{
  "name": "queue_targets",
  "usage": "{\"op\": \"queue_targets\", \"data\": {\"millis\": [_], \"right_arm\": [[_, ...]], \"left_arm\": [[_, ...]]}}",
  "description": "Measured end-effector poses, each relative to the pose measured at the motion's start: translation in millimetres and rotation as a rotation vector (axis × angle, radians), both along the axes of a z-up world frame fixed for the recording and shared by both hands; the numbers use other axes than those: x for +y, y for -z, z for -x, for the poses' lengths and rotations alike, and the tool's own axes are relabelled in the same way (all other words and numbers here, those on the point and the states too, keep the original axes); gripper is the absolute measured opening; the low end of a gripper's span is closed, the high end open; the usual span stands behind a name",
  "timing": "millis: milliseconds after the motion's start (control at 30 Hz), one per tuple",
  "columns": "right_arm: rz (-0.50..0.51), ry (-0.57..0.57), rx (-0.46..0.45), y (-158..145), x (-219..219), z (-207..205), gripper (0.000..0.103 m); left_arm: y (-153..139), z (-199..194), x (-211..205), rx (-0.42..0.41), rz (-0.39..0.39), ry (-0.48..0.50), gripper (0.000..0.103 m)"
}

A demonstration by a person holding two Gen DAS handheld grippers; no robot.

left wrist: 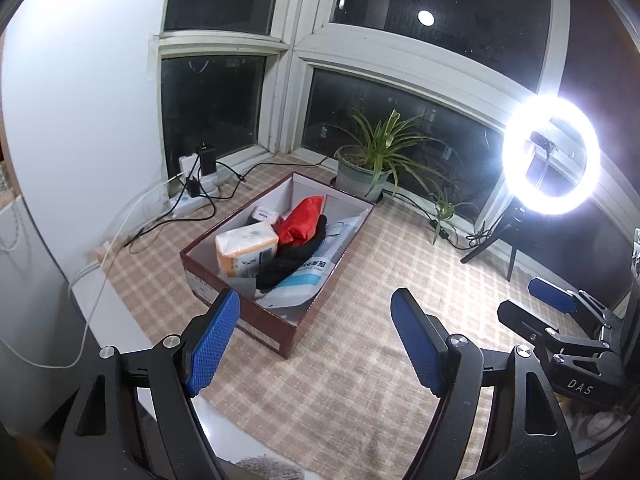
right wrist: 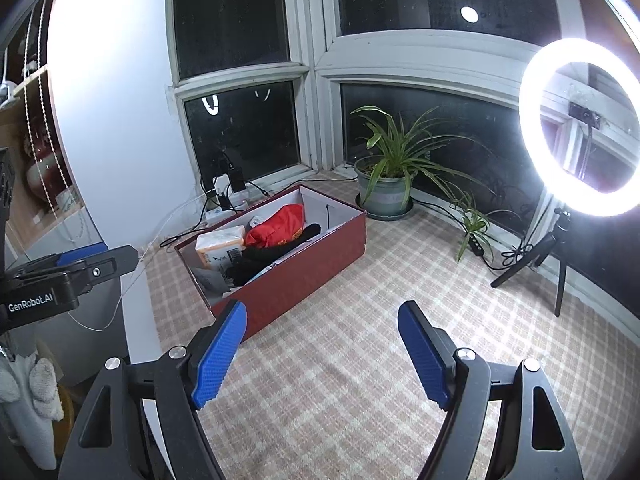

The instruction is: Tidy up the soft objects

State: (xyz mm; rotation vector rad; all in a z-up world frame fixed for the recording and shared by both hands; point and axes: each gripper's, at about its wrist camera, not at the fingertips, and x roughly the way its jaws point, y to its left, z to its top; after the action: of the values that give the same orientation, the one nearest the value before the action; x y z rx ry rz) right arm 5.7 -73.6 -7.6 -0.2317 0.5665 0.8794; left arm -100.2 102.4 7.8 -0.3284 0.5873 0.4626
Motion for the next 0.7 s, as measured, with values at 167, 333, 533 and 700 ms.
{"op": "queue_targets", "data": {"millis": [167, 333, 533, 700], "right_arm": [[0.004, 0.012, -0.006, 1.3, -9.8, 3.3, 0.075], [0.016, 0.020, -0.015, 3.6, -19.0, 5.6, 0.075], [0.018, 0.026, -0.020, 4.0, -26.9, 4.7, 0.075], [0.017, 0.028, -0.012, 5.7, -30.4, 3.2, 0.075]], "left_arm": [[-1.7, 3.9, -7.8, -0.005, -0.001, 0.008, 0.078], [-1.5, 5.3, -14.8, -0.007, 0.001, 0.014, 0.078], [-0.7, 5.1, -20.5, -0.006, 0.002, 0.016, 0.078], [-0.7, 5.2, -20.3, -0.007, 0.001, 0.017, 0.078]]}}
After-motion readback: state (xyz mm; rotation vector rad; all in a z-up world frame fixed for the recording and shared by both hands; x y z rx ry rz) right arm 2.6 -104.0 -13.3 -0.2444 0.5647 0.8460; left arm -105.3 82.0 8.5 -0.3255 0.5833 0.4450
